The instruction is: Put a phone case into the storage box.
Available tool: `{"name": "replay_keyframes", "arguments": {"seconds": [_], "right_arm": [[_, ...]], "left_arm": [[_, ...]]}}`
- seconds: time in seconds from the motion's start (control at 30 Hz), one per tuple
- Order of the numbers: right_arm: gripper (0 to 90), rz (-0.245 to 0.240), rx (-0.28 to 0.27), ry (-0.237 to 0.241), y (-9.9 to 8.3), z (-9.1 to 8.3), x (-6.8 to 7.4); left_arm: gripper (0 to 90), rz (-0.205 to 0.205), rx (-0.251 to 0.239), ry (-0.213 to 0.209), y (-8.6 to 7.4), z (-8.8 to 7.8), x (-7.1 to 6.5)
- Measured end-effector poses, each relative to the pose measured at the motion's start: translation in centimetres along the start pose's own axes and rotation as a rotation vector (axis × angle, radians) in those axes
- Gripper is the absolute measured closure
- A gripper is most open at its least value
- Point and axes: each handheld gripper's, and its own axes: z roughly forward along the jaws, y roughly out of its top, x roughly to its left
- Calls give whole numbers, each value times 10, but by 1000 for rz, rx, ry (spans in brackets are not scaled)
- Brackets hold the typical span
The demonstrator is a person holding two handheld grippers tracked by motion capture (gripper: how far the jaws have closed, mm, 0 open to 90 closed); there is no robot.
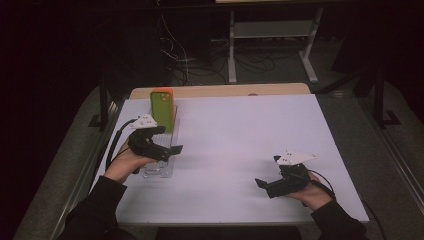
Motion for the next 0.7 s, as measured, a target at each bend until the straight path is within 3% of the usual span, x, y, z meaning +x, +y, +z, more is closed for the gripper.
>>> {"name": "replay_keyframes", "arguments": {"seconds": [0.37,0.7], "right_arm": [[0,-23,-26,16,10,-7,0],[0,-33,-21,31,14,-8,2]], "left_arm": [[0,36,12,-13,-30,-1,-13],[0,22,34,-32,-50,1,-17]]}}
